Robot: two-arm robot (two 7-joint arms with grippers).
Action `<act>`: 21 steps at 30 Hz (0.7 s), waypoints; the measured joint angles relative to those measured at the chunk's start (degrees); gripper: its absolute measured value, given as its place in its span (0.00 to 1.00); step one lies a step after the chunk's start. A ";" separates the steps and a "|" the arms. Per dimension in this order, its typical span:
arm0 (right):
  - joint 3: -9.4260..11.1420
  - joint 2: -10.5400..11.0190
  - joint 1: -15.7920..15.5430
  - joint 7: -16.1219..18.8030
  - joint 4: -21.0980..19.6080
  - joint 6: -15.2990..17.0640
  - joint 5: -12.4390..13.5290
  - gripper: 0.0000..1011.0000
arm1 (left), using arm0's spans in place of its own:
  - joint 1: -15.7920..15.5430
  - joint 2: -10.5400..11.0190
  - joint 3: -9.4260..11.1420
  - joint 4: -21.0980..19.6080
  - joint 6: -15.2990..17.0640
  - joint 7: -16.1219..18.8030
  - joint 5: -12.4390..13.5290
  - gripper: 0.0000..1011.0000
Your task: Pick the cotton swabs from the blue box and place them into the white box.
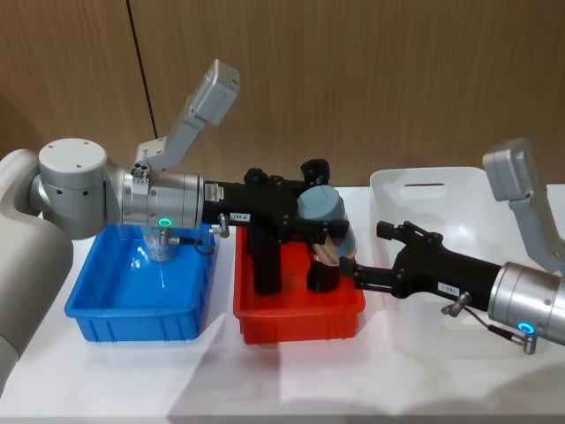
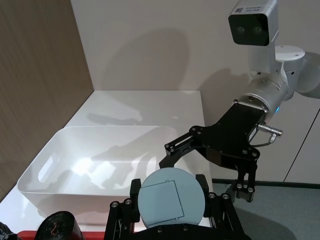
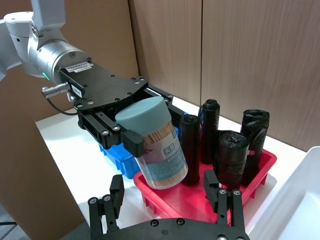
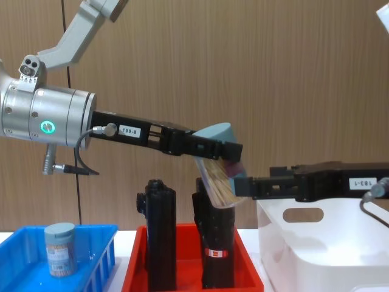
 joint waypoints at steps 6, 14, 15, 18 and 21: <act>-0.55 -0.54 0.50 -0.48 0.66 -0.25 -0.06 0.99 | 0.00 0.00 0.00 0.00 0.00 0.00 0.00 0.66; -1.28 -1.33 1.22 -1.01 1.70 -0.72 -0.46 0.99 | 0.00 0.00 0.00 0.00 0.00 0.00 0.00 0.66; -1.36 -1.43 1.32 -1.06 1.83 -0.77 -0.49 0.99 | 0.00 0.00 0.00 0.00 0.00 0.00 0.00 0.66; -1.70 -1.82 1.70 -1.28 2.33 -1.03 -0.73 0.99 | 0.00 0.00 0.00 0.00 0.00 0.00 0.00 0.66; -1.90 -2.04 1.88 -1.47 2.65 -1.22 -0.86 0.99 | 0.00 0.00 0.00 0.00 0.00 0.00 0.00 0.66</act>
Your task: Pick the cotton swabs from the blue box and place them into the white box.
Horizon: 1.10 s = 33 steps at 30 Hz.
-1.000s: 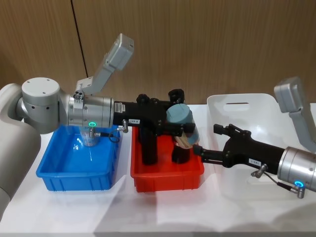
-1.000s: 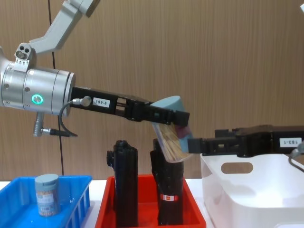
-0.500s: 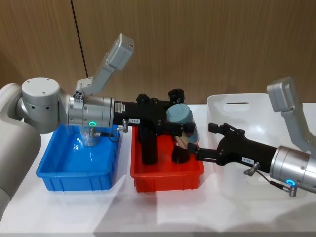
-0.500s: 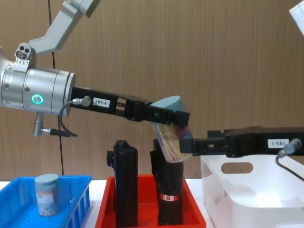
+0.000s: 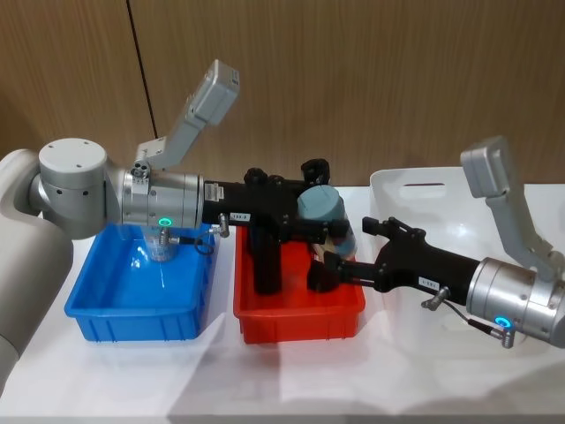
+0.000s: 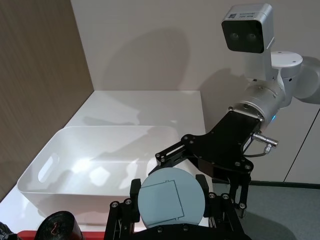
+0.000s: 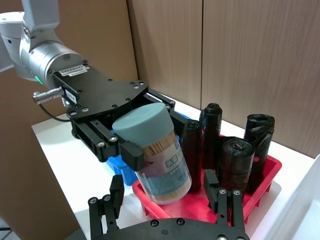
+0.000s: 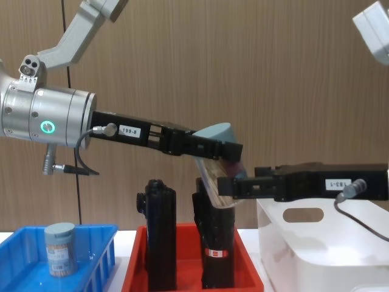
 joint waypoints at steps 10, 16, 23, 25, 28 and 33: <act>-0.90 -1.45 1.47 -1.37 2.09 -1.09 -0.75 0.99 | 0.00 0.00 0.00 0.00 0.00 0.00 0.00 0.66; -1.31 -2.13 2.26 -1.67 3.12 -1.36 -1.24 0.99 | 0.00 0.00 0.00 0.00 0.00 0.00 0.00 0.66; -1.86 -2.78 3.16 -1.67 4.17 -1.41 -2.00 0.99 | 0.00 0.00 0.00 0.00 0.00 0.00 0.00 0.66; -2.04 -2.92 3.39 -1.53 4.45 -1.41 -2.28 0.99 | 0.00 0.00 0.00 0.00 0.00 0.00 0.00 0.66; -2.25 -3.03 3.61 -1.15 4.73 -1.37 -2.62 0.99 | 0.00 0.00 0.00 0.00 0.00 0.00 0.00 0.66; -2.49 -3.05 3.81 -0.60 4.96 -1.27 -2.96 0.99 | 0.00 0.00 0.00 0.00 0.00 0.00 0.00 0.66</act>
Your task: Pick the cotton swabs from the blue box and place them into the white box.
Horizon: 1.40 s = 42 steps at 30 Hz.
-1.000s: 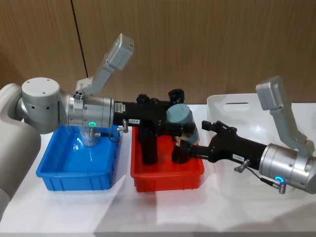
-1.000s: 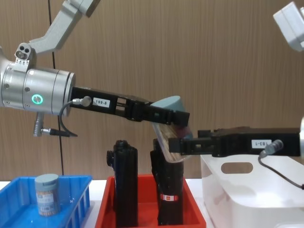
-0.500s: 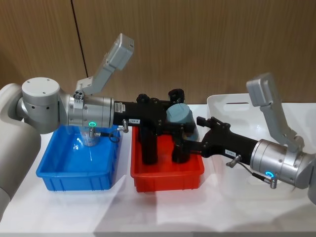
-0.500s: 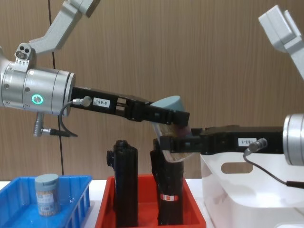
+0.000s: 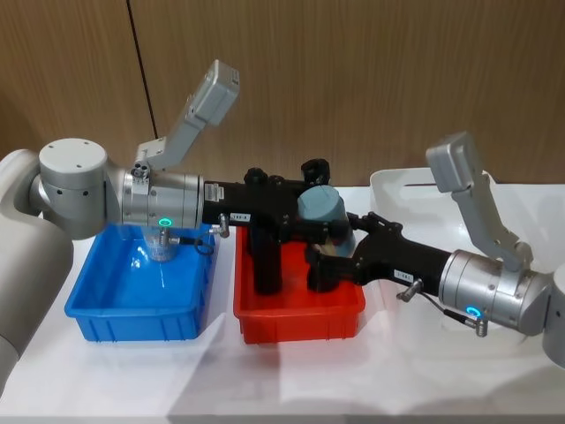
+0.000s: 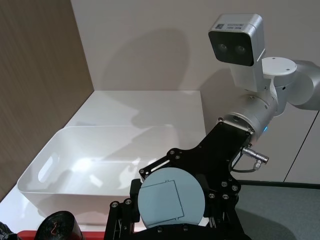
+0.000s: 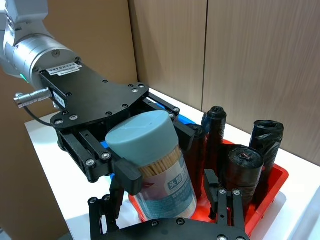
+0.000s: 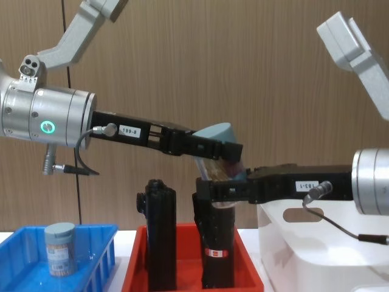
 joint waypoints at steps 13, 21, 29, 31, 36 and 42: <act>-0.26 0.43 0.16 1.09 0.03 -0.01 -0.08 0.96 | 0.00 0.00 0.00 0.00 0.00 0.00 0.00 0.66; -0.29 0.66 0.23 1.13 -0.12 -0.27 0.33 0.73 | 0.00 0.00 0.00 0.00 0.00 0.00 0.00 0.66; -0.41 0.71 0.43 1.12 -0.14 -0.30 0.70 0.67 | 0.00 0.00 0.00 0.00 0.00 0.00 0.00 0.66; -0.45 0.71 0.53 1.08 -0.14 -0.30 0.79 0.67 | 0.00 0.00 0.00 0.00 0.00 0.00 -0.01 0.66; -0.53 0.71 0.67 0.99 -0.07 -0.23 0.95 0.67 | 0.00 0.00 0.00 0.00 0.00 0.00 -0.01 0.66; -0.71 0.66 0.86 0.83 0.08 -0.14 1.12 0.67 | 0.00 0.00 0.01 0.00 0.00 0.00 0.03 0.66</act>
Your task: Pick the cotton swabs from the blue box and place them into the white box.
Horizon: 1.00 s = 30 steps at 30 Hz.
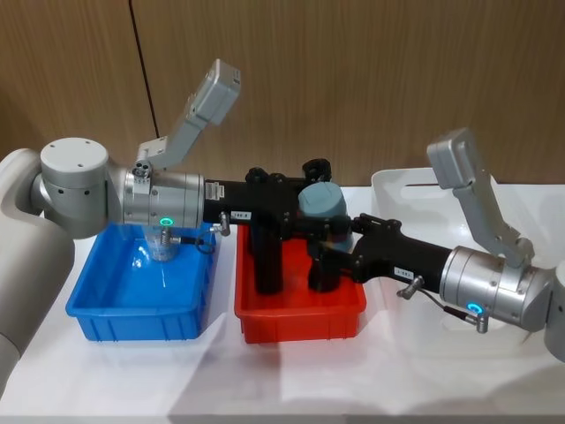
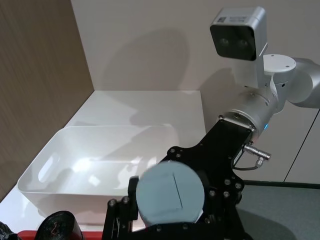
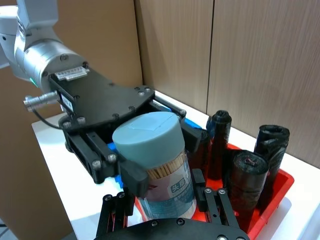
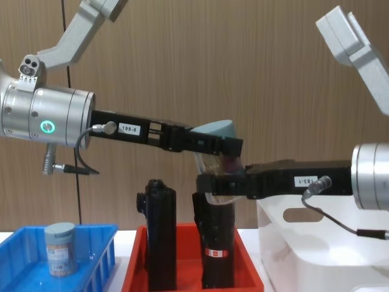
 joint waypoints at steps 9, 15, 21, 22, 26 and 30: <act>-0.23 -0.03 0.25 -0.10 0.09 0.08 0.30 0.67 | 0.00 0.00 0.02 0.00 0.01 0.00 0.07 0.93; -0.30 0.03 0.34 -0.13 0.12 0.09 0.46 0.67 | 0.00 0.00 0.01 0.00 0.00 0.00 0.05 0.99; -0.30 0.28 0.36 -0.24 0.18 -0.04 0.74 0.67 | 0.01 0.00 -0.01 0.00 0.00 0.00 0.01 0.99; -0.26 0.37 0.36 -0.27 0.20 -0.09 0.84 0.67 | 0.01 0.00 -0.01 0.00 0.00 0.00 0.01 0.99; -0.03 0.77 0.23 -0.44 0.28 -0.41 1.29 0.67 | 0.01 0.00 -0.01 0.00 0.00 0.00 -0.02 0.99; 0.24 1.18 0.04 -0.59 0.42 -0.74 1.72 0.67 | 0.01 0.00 -0.01 0.00 0.00 0.00 -0.04 0.99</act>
